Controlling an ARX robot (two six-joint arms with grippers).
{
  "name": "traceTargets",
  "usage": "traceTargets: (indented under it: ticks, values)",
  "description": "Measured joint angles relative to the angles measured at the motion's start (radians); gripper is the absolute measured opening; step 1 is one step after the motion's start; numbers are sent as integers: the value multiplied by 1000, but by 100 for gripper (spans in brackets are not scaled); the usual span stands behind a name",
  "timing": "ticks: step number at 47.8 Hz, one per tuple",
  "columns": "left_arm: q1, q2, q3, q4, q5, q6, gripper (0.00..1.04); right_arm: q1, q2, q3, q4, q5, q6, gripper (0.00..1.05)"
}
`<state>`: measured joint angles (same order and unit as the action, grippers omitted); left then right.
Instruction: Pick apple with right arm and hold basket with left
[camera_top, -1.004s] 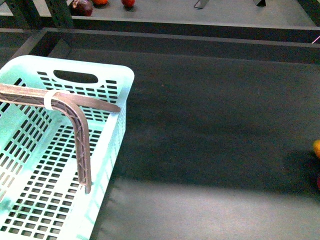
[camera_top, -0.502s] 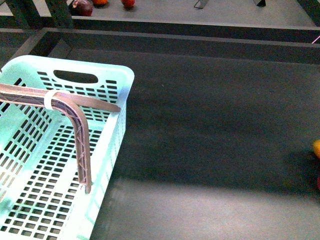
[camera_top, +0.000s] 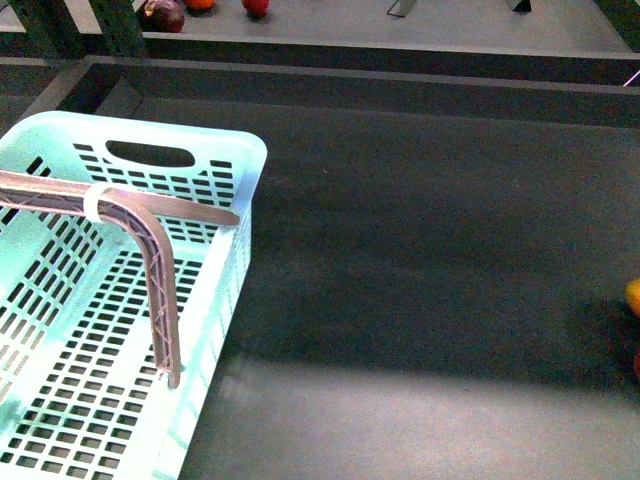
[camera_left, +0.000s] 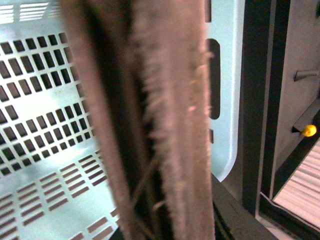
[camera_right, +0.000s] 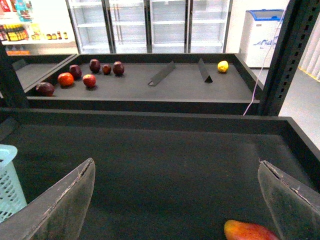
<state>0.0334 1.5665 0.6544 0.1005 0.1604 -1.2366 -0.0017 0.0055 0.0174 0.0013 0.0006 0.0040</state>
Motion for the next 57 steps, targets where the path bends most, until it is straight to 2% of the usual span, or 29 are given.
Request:
traceTargets:
  ticks: [7,20,29,41,52,57]
  values:
    - [-24,-35,0,-30,-1,-13,8,0,0,0,0,0,0,96]
    - [-141,-181,14,-129,17,138,7,0,0,0,0,0,0,96]
    - [-275,-231,85,-191,53,151,7,0,0,0,0,0,0,96]
    - [-500,-240,204,-221,56,155,7,0,0,0,0,0,0,96]
    - [-668,-240,282,-228,41,155,7,0,0,0,0,0,0,96]
    - [-712,-240,284,-228,41,176,7,0,0,0,0,0,0,96]
